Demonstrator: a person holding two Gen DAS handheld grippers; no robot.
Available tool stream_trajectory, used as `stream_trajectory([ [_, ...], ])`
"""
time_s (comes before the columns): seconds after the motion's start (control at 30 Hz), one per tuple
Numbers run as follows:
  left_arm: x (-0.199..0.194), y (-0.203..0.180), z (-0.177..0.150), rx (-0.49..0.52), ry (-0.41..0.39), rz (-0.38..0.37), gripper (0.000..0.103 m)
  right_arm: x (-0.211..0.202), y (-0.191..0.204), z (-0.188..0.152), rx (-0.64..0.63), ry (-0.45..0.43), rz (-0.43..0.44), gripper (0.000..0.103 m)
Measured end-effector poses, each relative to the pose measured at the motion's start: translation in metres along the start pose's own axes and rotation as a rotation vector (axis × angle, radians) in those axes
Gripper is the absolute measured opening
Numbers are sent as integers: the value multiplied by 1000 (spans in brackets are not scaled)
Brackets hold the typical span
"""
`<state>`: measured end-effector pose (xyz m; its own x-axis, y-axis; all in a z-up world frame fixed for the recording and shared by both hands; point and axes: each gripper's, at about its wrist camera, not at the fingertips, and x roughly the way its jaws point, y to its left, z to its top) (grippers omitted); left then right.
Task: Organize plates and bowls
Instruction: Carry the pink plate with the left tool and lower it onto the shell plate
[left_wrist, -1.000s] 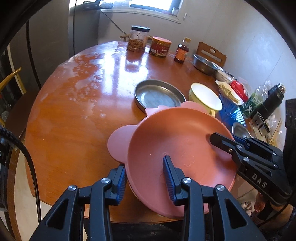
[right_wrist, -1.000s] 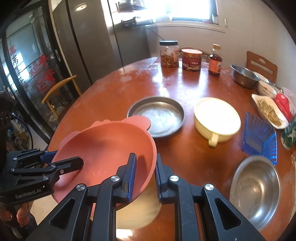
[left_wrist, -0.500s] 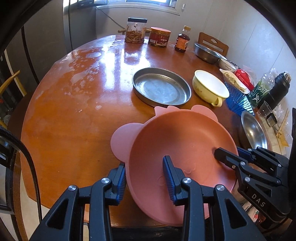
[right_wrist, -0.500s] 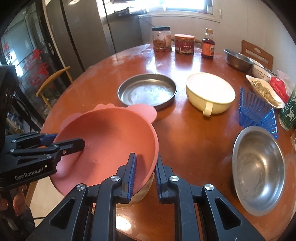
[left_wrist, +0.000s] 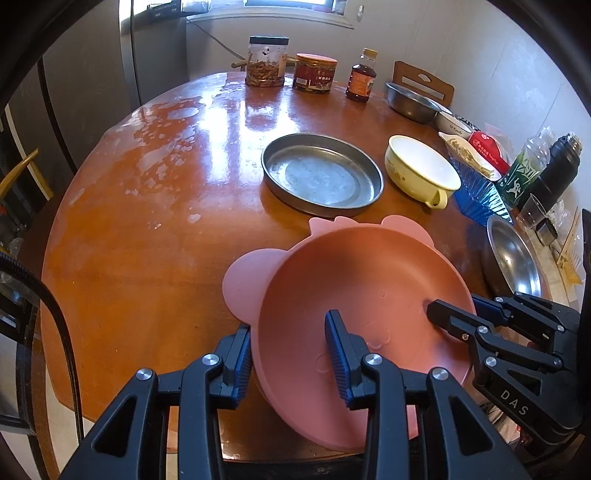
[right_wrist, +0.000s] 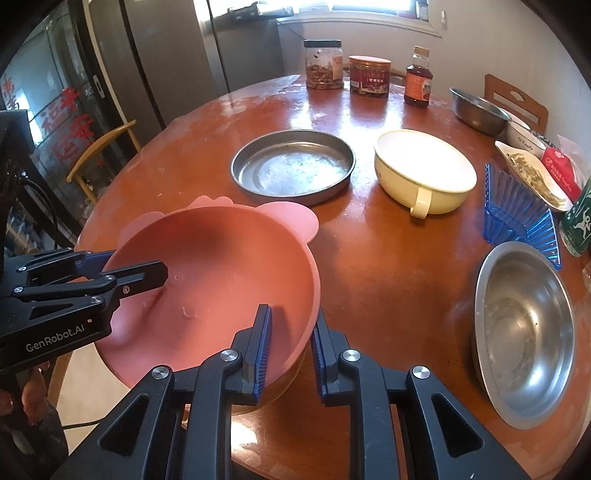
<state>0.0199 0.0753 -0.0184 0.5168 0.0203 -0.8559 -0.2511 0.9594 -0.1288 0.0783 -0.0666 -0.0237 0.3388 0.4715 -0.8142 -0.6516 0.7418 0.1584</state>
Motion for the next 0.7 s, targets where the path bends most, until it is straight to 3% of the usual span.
stream_trajectory([
  [0.37,0,-1,0,15,-4,10,38,2,-1,-1,0,22,-6,24],
  [0.57,1,-1,0,13,-4,10,38,0,-1,-1,12,18,13,37],
  [0.7,0,-2,0,13,-5,11,38,-1,-2,-1,14,11,15,37],
])
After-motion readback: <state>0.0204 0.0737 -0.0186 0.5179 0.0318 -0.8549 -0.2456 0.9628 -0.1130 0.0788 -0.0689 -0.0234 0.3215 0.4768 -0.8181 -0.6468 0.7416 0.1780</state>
